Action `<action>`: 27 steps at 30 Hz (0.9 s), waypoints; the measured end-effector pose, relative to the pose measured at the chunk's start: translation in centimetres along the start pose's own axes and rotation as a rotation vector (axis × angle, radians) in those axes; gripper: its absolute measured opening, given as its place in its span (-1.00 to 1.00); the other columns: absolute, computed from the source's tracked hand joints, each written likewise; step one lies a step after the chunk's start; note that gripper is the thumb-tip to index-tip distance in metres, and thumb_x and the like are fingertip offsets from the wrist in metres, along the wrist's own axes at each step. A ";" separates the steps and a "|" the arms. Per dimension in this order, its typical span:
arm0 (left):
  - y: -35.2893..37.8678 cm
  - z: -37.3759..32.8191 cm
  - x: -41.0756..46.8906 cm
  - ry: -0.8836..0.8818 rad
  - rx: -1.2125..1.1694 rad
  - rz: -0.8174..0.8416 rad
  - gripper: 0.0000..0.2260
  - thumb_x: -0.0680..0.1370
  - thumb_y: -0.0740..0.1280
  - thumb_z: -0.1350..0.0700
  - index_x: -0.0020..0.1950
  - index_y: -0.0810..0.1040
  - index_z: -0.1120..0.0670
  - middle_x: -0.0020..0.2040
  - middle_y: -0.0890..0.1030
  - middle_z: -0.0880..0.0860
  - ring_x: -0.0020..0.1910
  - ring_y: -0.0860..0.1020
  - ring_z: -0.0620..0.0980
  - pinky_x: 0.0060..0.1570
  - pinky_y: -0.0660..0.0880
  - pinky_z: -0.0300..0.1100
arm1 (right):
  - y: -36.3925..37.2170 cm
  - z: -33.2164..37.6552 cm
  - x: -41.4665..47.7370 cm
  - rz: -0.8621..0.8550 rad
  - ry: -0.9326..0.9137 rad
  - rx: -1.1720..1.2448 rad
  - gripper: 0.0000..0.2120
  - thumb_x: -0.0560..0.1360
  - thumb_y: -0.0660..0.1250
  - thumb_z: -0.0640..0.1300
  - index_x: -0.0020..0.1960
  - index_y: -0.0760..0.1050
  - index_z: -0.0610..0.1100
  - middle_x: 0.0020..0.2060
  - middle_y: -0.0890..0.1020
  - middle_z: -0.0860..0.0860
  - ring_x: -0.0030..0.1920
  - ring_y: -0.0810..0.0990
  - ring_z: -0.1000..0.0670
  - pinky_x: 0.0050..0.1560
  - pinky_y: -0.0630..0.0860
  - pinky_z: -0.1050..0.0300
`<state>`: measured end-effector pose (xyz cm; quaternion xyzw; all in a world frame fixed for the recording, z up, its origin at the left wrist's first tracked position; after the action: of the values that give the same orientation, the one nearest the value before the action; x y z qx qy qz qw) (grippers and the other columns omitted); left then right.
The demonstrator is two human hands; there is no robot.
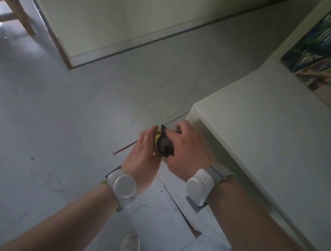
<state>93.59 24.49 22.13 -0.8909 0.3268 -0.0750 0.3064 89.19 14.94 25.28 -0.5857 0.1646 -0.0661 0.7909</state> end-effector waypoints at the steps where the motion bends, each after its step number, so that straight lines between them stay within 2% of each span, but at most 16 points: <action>1: -0.1 0.1 -0.2 0.003 0.003 -0.004 -0.54 0.60 0.24 0.09 0.48 0.21 -0.04 0.39 0.39 0.01 0.14 0.37 -0.20 0.03 0.31 -0.29 | 0.0 0.2 0.1 0.013 0.002 0.009 -0.63 0.37 0.32 -0.05 0.17 0.42 0.01 0.03 0.40 -0.05 -0.01 0.41 -0.09 0.00 0.53 -0.09; 5: -0.1 0.8 -0.6 -0.012 0.008 0.002 -0.55 0.61 0.21 0.07 0.48 0.19 -0.06 0.40 0.37 -0.02 0.12 0.36 -0.23 0.02 0.30 -0.29 | -0.4 0.7 0.3 0.026 0.011 -0.012 -0.71 0.36 0.29 -0.03 0.07 0.46 0.00 -0.12 0.39 -0.02 -0.10 0.40 -0.08 -0.07 0.52 -0.05; 8: 0.0 1.1 -0.7 -0.020 0.017 0.016 -0.52 0.61 0.20 0.06 0.50 0.15 -0.05 0.43 0.33 -0.02 0.14 0.32 -0.25 0.05 0.27 -0.29 | -0.5 0.7 0.3 0.033 0.024 -0.039 -0.77 0.37 0.28 0.02 0.01 0.48 0.00 -0.17 0.36 -0.02 -0.13 0.38 -0.07 -0.07 0.50 -0.02; 12: 0.5 1.0 -0.3 -0.008 0.031 0.036 -0.50 0.61 0.20 0.06 0.52 0.11 -0.02 0.46 0.31 0.02 0.23 0.39 -0.11 0.07 0.28 -0.23 | -0.9 -0.1 -0.1 0.037 0.051 -0.065 -0.74 0.38 0.29 0.12 -0.02 0.54 0.01 -0.16 0.39 -0.01 -0.13 0.39 -0.05 -0.07 0.48 0.00; 15: 0.8 1.1 0.1 -0.013 0.034 0.043 -0.49 0.60 0.19 0.05 0.52 0.10 -0.05 0.47 0.29 0.00 0.14 0.35 -0.17 0.02 0.31 -0.21 | -1.2 -0.9 -1.0 0.043 0.062 -0.109 -0.74 0.41 0.29 0.16 -0.04 0.54 0.01 -0.15 0.41 -0.01 -0.11 0.40 -0.05 -0.07 0.48 0.00; 19: 1.0 1.3 0.4 -0.014 0.043 0.060 -0.47 0.59 0.20 0.05 0.52 0.08 -0.09 0.48 0.26 -0.03 0.14 0.32 -0.18 0.03 0.30 -0.20 | -1.2 -2.3 -2.7 0.073 0.084 -0.128 -0.83 0.41 0.27 0.09 -0.11 0.46 0.00 -0.16 0.38 -0.02 -0.12 0.37 -0.04 -0.14 0.41 0.06; 23: 1.3 1.5 0.6 -0.026 0.045 0.063 -0.48 0.59 0.19 0.04 0.51 0.08 -0.10 0.47 0.25 -0.04 0.16 0.30 -0.17 0.09 0.28 -0.18 | -1.3 -4.2 -4.5 0.073 0.119 -0.145 -0.80 0.43 0.26 0.09 -0.09 0.50 -0.02 -0.16 0.36 -0.02 -0.14 0.31 -0.04 -0.18 0.31 0.08; 27: 1.6 1.5 1.0 -0.028 0.036 0.066 -0.49 0.59 0.19 0.07 0.51 0.10 -0.08 0.45 0.26 -0.02 0.21 0.30 -0.14 0.16 0.24 -0.18 | -1.5 -5.7 -6.6 0.048 0.129 -0.154 -0.83 0.42 0.26 0.10 -0.13 0.45 0.00 -0.17 0.37 -0.01 -0.16 0.33 -0.02 -0.17 0.40 0.08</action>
<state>94.06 23.66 19.88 -0.8750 0.3501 -0.0584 0.3293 81.20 11.29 26.38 -0.6351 0.2336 -0.0718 0.7327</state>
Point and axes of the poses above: each hand's wrist, its own x-axis towards the middle knuckle, its own y-axis out of the palm, z = x × y, the point moved 9 cm from there along x, towards the middle knuckle
